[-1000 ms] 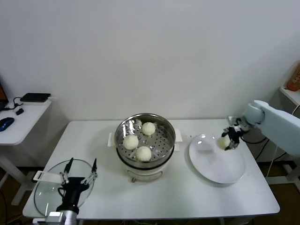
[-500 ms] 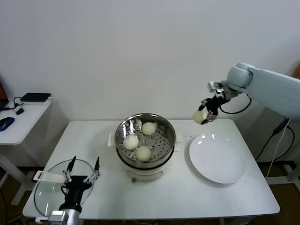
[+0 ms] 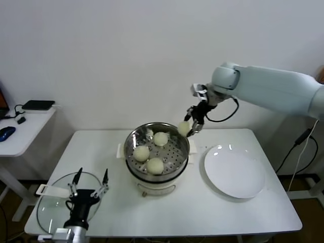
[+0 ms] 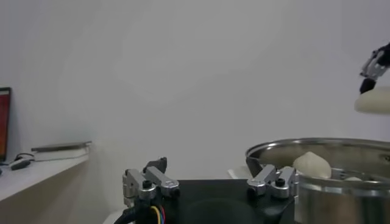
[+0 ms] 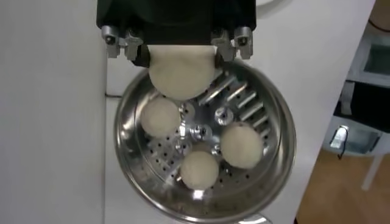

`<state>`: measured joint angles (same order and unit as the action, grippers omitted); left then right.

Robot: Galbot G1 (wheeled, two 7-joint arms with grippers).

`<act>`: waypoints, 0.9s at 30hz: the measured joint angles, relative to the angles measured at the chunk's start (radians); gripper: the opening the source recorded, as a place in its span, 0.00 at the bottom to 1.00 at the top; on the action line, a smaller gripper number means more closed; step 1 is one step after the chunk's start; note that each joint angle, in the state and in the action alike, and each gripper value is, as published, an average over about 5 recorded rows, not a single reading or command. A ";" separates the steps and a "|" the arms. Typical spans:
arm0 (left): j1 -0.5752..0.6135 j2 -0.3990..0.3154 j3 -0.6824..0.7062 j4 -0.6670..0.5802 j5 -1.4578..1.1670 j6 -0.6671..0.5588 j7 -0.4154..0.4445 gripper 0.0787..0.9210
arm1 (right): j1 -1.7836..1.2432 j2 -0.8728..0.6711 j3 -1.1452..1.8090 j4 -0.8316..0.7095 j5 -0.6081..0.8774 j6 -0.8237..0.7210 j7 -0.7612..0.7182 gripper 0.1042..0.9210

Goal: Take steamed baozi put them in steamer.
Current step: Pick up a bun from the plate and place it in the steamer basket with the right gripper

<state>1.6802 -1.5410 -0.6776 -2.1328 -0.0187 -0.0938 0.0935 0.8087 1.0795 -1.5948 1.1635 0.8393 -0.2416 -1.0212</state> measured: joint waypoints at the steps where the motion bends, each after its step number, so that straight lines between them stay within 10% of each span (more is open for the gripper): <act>1: 0.000 0.000 -0.001 -0.001 0.000 0.000 0.000 0.88 | -0.005 0.010 0.000 0.001 0.007 -0.005 0.006 0.70; 27: -0.005 0.004 -0.006 0.001 -0.003 0.003 -0.001 0.88 | -0.179 0.076 0.035 -0.023 -0.005 -0.054 0.087 0.70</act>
<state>1.6749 -1.5371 -0.6839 -2.1322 -0.0213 -0.0906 0.0930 0.6293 1.1558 -1.5600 1.1404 0.8347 -0.2959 -0.9338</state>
